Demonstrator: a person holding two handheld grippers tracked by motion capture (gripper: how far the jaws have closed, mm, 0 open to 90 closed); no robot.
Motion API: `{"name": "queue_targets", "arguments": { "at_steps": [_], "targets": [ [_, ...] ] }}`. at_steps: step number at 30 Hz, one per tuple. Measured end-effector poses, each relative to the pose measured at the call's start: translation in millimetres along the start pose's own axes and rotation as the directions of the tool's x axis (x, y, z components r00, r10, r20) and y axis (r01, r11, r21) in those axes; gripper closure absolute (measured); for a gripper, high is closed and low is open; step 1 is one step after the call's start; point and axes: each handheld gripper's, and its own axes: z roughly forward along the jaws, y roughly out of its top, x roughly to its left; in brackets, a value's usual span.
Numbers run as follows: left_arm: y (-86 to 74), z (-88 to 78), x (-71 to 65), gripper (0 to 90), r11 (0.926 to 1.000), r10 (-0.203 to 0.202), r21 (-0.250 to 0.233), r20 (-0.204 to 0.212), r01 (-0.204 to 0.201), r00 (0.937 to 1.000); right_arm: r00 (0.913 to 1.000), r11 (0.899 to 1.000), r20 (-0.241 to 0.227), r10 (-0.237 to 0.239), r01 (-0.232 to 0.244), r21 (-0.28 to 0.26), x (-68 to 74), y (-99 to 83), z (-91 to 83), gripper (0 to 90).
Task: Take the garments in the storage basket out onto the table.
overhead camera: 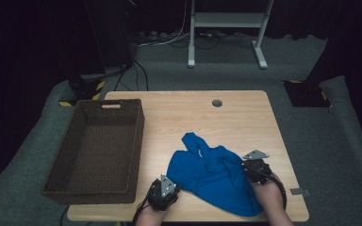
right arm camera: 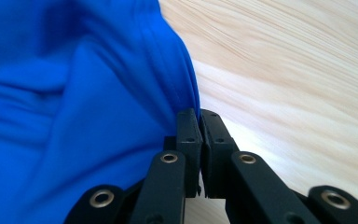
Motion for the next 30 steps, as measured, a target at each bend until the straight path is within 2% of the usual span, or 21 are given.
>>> {"name": "queue_targets", "arguments": {
  "at_steps": [6, 11, 15, 18, 23, 30],
  "targets": [
    [-0.2, -0.1, 0.4, 68.9, 1.0, -0.004, 0.0, 0.0, 0.004, 1.0, 0.9946, 0.996, 0.06, 0.085, -0.086, 0.013, -40.3, -40.2, -19.3, 87.2],
    [0.2, 0.4, 0.8, 70.6, 1.0, -0.005, 0.001, -0.006, 0.005, 1.0, 0.9866, 0.991, 0.094, 0.133, -0.134, 0.001, -59.0, -76.4, -39.9, 87.2],
    [1.9, 2.4, 1.9, 70.9, 0.9999, -0.014, 0.001, -0.018, 0.014, 0.9997, 0.9819, 0.988, 0.105, 0.157, -0.156, -0.024, -62.1, -99.7, -56.0, 87.2],
    [5.5, 4.4, 1.1, 71.6, 0.9998, -0.009, 0.015, -0.03, 0.01, 0.9995, 0.9797, 0.985, 0.105, 0.171, -0.168, -0.037, -60.6, -110.0, -63.4, 87.2],
    [18.1, 14.1, 6.6, 72.4, 0.9985, -0.016, 0.052, -0.026, 0.018, 0.9995, 0.9799, 0.985, 0.11, 0.166, -0.16, -0.065, -56.2, -116.3, -66.3, 87.1],
    [36.8, 39.5, 20.7, 71.9, 0.9974, -0.058, 0.041, -0.048, 0.06, 0.9972, 0.9803, 0.981, 0.08, 0.18, -0.173, -0.092, -55.2, -121.2, -68.1, 86.0]
  ]
}}
